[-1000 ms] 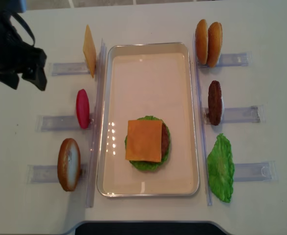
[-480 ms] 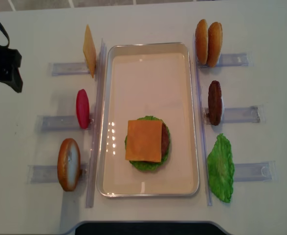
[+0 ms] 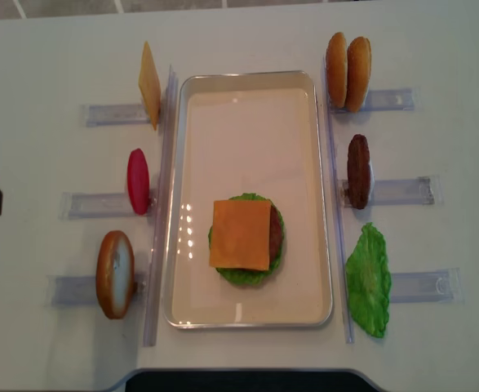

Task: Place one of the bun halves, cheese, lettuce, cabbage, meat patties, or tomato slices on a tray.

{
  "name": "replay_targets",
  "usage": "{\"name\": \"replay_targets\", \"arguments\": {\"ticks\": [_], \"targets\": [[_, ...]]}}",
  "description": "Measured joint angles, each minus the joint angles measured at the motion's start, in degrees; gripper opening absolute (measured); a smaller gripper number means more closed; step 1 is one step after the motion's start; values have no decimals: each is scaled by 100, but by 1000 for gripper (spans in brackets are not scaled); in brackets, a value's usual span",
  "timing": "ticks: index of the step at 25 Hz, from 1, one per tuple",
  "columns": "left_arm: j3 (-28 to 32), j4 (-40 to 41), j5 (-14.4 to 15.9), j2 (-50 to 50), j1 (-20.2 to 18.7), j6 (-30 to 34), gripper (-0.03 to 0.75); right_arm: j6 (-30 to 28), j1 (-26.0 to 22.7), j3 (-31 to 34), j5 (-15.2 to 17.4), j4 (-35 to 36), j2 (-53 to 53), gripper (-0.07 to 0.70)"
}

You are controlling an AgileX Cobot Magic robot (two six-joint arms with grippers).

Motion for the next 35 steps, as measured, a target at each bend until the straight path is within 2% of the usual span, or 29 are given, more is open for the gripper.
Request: {"name": "replay_targets", "arguments": {"ticks": [11,20,26,30,35], "targets": [[1580,-416,-470,-2630,0,149,575,0,0,0,0,0,0,449],[2422,-864,-820,-4511,0,660,575,0,0,0,0,0,0,449],[2531,-1015,-826,-5157,-209,884,575,0,0,0,0,0,0,449],[2622,-1004,-676,-5546,-316,885,575,0,0,0,0,0,0,449],[2627,-824,-676,-5586,-320,617,575,0,0,0,0,0,0,449]]}}
